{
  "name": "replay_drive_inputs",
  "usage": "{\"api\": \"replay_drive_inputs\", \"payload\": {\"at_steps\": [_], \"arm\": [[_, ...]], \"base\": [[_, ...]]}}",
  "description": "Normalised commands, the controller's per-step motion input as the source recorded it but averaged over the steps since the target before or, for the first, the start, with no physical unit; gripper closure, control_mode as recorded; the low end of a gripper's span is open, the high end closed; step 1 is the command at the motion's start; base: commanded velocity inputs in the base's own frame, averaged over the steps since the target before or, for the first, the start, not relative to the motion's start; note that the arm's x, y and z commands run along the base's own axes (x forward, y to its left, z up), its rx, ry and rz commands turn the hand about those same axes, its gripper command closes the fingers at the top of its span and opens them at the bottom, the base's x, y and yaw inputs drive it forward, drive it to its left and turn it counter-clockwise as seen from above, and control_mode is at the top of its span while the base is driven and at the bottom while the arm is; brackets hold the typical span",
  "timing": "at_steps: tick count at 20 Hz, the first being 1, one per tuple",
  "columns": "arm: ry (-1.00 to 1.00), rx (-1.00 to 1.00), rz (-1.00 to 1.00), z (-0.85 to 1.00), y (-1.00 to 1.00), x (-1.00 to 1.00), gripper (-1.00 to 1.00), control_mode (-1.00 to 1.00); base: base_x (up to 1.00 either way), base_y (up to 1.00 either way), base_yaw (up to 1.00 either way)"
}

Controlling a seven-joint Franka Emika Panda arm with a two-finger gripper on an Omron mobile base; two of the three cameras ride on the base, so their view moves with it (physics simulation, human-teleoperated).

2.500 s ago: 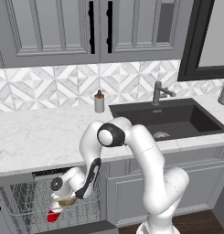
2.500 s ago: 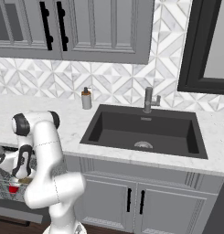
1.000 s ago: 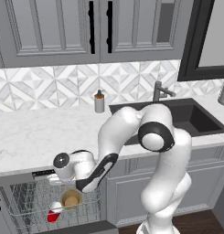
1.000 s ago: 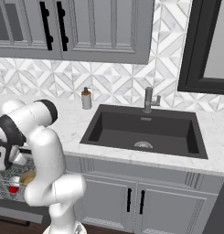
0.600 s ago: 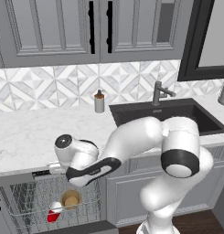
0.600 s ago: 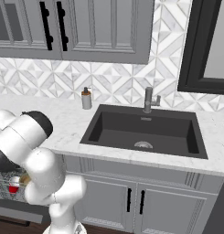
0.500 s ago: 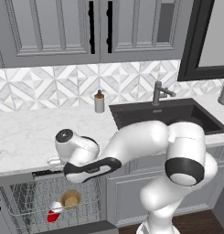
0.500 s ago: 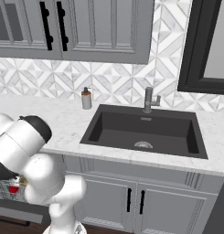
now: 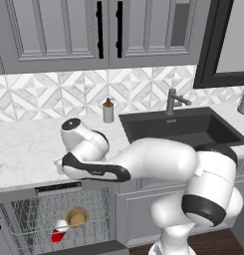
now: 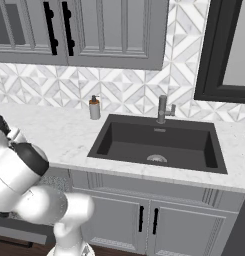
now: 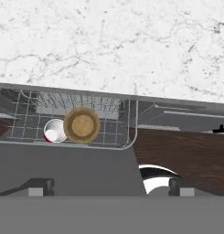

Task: Pick up the cup and bowl from the counter, place them in the dishwasher, and close the dishwasher door.

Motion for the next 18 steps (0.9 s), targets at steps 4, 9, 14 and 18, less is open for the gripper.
{"api": "replay_drive_inputs", "payload": {"at_steps": [4, 9, 14, 18], "arm": [[0.00, -0.03, 0.11, 0.42, -0.47, 0.18, -1.00, -1.00], [-0.01, 0.12, 0.12, 0.07, -0.73, -0.03, -1.00, -1.00], [0.00, 0.19, 0.24, 0.00, -0.94, 0.19, -1.00, -1.00], [-0.04, 0.12, 0.16, 0.02, -0.82, 0.05, -1.00, -1.00]], "base": [[0.00, 0.00, 0.00], [0.00, 0.00, 0.00], [0.00, 0.00, 0.00], [0.00, 0.00, 0.00]]}}
